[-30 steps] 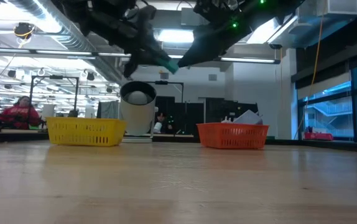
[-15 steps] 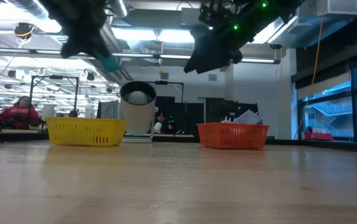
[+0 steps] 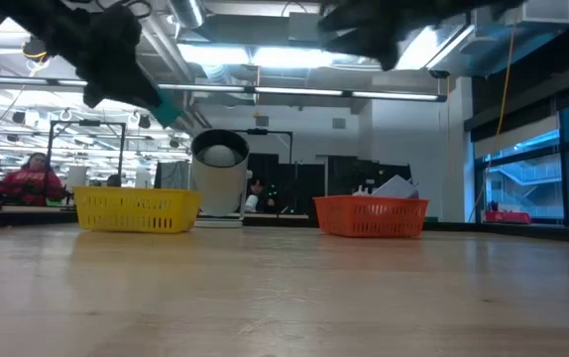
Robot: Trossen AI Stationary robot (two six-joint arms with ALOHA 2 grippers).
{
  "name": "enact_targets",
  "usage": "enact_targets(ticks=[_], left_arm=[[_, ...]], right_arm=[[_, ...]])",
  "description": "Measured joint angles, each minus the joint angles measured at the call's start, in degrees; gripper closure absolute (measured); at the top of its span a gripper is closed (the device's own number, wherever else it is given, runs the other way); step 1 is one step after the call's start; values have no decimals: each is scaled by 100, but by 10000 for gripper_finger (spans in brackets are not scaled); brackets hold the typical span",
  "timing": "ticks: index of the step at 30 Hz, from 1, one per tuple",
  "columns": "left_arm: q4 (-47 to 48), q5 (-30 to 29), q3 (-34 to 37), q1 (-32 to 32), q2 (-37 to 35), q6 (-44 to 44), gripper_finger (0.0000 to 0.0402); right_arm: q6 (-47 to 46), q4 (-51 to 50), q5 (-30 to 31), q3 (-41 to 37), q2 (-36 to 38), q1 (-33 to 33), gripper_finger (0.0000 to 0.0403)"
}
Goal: Pick & Place Office items
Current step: Put the light blue digital timer into the yellow bin, then put the blue digital timer into the yellow bin
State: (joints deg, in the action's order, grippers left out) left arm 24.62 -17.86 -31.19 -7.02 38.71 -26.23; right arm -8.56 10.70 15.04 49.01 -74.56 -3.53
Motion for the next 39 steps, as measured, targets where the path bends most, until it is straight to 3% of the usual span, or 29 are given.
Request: enact_targets(ticks=[9,22,39], left_arm=[[103,799,462,-359,-32,-21,343],[422,961,574,-899,931,-448,339],[402,1031,355,-1393,1166,-540,189]], right_arm=[[-293,945,-686,-1666,1765,42,170],[-431,1085,-694,-2028,2006,-109,170],[-234,1073,-648,-2031,2003,-269,170]])
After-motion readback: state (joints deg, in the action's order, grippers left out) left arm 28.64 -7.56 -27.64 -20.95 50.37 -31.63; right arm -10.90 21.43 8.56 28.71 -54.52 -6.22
